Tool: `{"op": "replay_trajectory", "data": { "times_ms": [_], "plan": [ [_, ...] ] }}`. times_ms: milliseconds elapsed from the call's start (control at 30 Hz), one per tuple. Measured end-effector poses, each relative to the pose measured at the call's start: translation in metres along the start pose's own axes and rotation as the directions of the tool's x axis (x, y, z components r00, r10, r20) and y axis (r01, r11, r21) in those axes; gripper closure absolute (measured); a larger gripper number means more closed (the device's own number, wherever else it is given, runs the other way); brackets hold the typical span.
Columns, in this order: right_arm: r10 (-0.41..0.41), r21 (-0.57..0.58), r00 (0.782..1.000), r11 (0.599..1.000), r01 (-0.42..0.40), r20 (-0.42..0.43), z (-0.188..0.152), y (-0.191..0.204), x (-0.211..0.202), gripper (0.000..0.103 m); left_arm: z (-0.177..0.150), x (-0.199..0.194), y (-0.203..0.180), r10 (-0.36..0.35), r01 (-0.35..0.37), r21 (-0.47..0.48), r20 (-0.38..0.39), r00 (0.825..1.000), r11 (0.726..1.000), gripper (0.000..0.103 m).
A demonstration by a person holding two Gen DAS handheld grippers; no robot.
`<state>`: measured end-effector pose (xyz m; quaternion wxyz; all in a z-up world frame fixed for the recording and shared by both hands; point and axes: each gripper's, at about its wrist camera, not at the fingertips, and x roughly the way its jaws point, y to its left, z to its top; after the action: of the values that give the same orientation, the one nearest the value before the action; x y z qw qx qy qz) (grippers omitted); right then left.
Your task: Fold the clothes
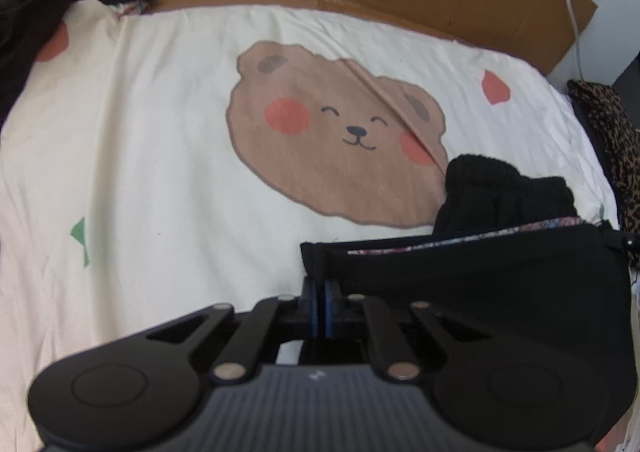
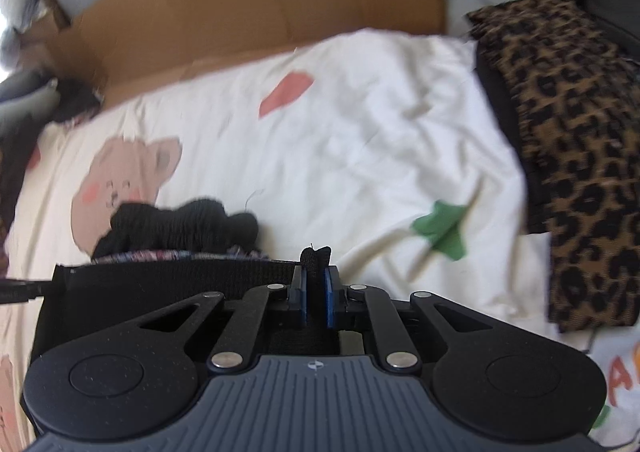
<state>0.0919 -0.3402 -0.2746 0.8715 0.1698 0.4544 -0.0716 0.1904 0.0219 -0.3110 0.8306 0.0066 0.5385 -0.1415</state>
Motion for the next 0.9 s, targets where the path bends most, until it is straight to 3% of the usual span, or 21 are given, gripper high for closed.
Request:
{"op": "replay_trajectory", "data": {
  "times_ms": [400, 633, 900],
  "plan": [
    [-0.02, 0.096, 0.996, 0.995, 0.012, 0.084, 0.007, -0.01, -0.038, 0.096, 0.032, -0.037, -0.014, -0.031, 0.028, 0.03, 0.112, 0.993, 0.999, 0.1],
    [-0.061, 0.137, 0.996, 0.989, 0.052, 0.063, 0.015, -0.024, -0.029, 0.096, 0.056, -0.025, -0.036, -0.019, 0.01, 0.079, 0.107, 0.994, 0.997, 0.1],
    [-0.074, 0.144, 0.996, 0.987, 0.066, 0.047, 0.021, -0.03, -0.011, 0.096, 0.059, -0.005, -0.038, 0.007, -0.015, 0.088, 0.086, 0.996, 0.996, 0.1]
  ]
}}
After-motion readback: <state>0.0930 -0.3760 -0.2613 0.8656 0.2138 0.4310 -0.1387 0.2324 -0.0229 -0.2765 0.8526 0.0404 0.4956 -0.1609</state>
